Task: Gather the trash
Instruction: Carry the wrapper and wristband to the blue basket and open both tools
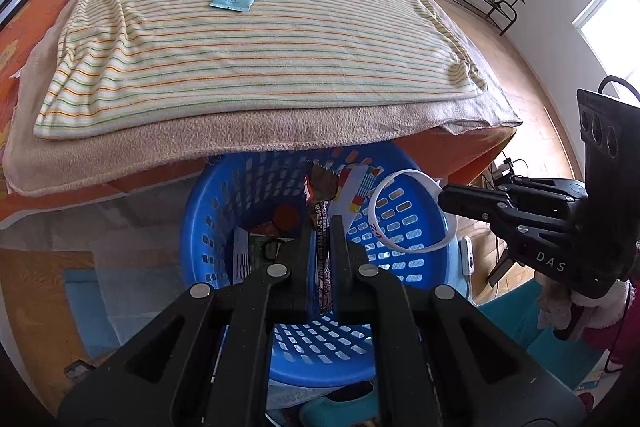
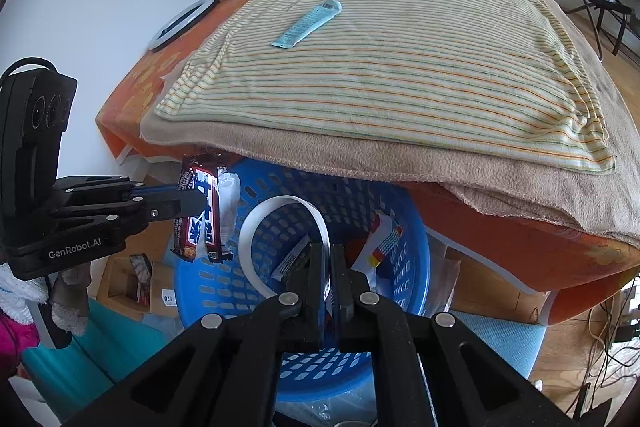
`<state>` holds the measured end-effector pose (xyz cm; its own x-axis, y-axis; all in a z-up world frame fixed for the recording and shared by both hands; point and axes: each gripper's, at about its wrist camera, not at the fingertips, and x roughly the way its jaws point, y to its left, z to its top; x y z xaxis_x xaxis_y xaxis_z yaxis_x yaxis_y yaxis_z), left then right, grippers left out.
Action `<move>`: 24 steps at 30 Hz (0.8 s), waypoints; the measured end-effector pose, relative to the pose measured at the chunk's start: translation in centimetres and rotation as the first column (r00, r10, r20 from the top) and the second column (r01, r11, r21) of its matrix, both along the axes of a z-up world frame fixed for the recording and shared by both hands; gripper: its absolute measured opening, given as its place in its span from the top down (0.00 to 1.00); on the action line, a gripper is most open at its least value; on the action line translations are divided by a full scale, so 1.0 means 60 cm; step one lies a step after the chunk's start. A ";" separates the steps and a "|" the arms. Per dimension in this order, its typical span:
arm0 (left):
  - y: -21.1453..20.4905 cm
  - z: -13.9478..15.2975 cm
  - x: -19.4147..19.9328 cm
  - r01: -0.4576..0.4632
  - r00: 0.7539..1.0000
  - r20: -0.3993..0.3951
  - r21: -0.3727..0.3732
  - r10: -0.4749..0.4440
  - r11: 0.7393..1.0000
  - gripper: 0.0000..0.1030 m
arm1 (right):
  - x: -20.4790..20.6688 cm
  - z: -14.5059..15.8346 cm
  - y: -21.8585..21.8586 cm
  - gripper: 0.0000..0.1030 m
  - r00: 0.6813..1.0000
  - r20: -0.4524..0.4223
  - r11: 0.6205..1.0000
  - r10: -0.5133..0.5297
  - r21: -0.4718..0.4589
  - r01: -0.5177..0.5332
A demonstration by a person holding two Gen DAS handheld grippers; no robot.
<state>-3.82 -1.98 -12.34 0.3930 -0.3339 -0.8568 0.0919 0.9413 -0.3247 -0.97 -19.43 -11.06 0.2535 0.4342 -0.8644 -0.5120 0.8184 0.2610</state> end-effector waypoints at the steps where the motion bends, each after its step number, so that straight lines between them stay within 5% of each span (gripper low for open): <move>1: -0.001 -0.003 -0.001 0.002 1.000 -0.006 0.002 -0.002 1.000 0.97 | -0.001 -0.003 -0.001 1.00 1.000 -0.004 1.000 -0.001 -0.002 0.001; 21: -0.002 -0.030 0.003 0.000 0.998 -0.056 0.048 0.003 0.999 0.97 | -0.002 -0.035 0.004 0.93 0.999 -0.049 0.999 -0.003 -0.038 0.001; 24: -0.003 -0.035 0.006 -0.007 0.998 -0.064 0.059 0.011 0.998 0.91 | -0.002 -0.034 0.005 0.82 0.999 -0.046 0.999 -0.004 -0.038 0.002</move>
<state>-3.48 -2.17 -14.46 0.3389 -0.2787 -0.8986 0.0640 0.9597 -0.2735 -1.07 -19.11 -13.13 0.2146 0.3999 -0.8911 -0.4977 0.8298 0.2525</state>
